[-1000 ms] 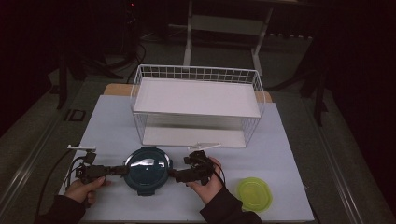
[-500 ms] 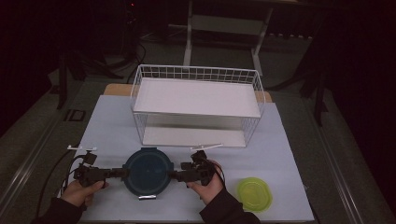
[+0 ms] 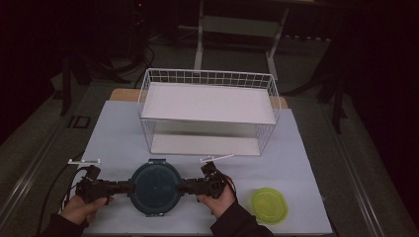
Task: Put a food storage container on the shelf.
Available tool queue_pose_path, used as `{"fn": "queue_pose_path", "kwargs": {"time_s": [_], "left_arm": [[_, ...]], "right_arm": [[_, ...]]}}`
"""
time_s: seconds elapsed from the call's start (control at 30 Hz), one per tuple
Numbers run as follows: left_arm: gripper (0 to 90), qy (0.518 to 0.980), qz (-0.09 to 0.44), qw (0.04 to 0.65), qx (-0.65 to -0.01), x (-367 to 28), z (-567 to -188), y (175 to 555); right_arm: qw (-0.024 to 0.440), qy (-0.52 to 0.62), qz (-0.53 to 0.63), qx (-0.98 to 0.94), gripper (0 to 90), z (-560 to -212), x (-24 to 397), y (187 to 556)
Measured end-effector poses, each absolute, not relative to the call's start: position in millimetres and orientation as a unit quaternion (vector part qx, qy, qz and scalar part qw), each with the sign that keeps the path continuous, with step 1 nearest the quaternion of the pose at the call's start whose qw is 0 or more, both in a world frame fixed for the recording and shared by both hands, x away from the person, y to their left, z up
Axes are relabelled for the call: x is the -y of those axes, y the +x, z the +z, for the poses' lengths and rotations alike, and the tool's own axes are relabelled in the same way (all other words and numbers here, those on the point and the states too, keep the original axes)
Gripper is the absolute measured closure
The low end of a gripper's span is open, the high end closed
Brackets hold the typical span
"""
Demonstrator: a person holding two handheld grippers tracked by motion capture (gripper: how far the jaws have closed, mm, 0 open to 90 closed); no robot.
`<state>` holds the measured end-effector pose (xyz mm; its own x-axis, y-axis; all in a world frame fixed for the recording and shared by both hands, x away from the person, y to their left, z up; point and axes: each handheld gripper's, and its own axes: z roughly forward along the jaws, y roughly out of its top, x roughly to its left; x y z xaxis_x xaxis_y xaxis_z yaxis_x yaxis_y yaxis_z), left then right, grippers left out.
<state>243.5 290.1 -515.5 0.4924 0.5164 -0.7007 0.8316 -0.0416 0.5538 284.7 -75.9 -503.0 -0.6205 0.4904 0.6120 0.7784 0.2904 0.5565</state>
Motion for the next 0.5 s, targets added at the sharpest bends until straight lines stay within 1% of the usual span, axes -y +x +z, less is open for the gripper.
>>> {"fn": "queue_pose_path", "kwargs": {"time_s": [0.03,0.1,0.2,0.27,0.5], "left_arm": [[55.8,0.705,-0.158,0.501,-0.478,-290.3,-515.7,242.8],[56.0,0.705,-0.158,0.501,-0.476,-290.7,-516.0,241.7],[56.2,0.706,-0.155,0.502,-0.474,-290.7,-516.2,238.4],[56.3,0.705,-0.153,0.503,-0.475,-290.5,-516.3,235.7],[56.5,0.704,-0.144,0.503,-0.481,-289.1,-516.2,226.7]], "right_arm": [[0.171,-0.4,-0.44,0.786,51.1,-503.6,76.2,284.6],[0.173,-0.397,-0.445,0.784,54.4,-502.7,75.6,282.2],[0.171,-0.396,-0.446,0.784,54.9,-501.9,75.1,280.0],[0.178,-0.399,-0.449,0.78,55.4,-503.2,75.8,278.9],[0.167,-0.396,-0.466,0.774,56.3,-504.7,75.7,272.8]]}}
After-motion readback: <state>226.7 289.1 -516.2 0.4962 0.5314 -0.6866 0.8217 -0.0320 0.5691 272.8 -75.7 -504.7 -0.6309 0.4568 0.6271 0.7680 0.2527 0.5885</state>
